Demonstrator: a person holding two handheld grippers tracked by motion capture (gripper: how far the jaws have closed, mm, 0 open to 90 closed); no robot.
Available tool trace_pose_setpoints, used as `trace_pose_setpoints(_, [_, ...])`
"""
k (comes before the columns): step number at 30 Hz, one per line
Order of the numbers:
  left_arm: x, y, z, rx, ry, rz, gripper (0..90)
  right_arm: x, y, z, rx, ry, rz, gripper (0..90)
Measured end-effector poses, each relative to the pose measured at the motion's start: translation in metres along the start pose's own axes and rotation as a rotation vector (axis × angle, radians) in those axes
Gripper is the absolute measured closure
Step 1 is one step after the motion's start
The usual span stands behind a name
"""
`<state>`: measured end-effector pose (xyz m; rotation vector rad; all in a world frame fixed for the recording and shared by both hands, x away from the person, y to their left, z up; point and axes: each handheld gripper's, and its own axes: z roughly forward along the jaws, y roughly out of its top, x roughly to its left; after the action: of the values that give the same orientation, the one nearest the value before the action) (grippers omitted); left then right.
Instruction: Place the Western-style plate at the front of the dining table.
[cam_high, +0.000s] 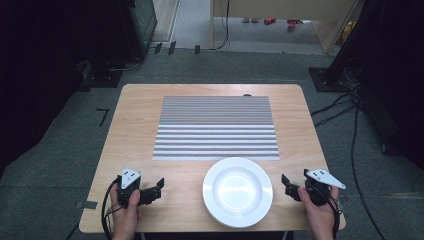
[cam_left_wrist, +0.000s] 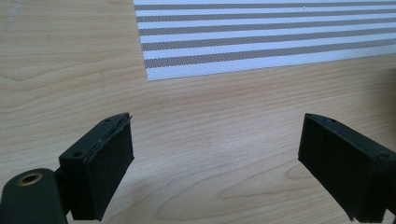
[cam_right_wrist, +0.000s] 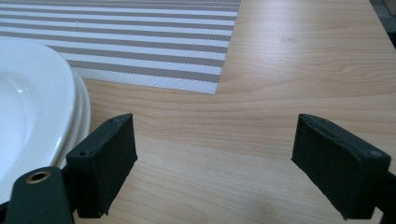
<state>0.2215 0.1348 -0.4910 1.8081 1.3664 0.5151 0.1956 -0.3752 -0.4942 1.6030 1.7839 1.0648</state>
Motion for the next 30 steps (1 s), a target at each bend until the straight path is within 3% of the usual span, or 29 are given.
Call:
trace_pose_setpoints(8, [-0.012, 0.003, 0.004, 0.002, -0.031, 0.016, 10.2, 0.009, 0.002, -0.002, -0.018, 0.032, 0.012, 13.6])
trace_pose_setpoints(30, [-0.063, 0.013, 0.020, 0.026, -0.139, 0.082, 10.3, 0.029, 0.001, -0.005, -0.019, 0.101, 0.008, 13.6])
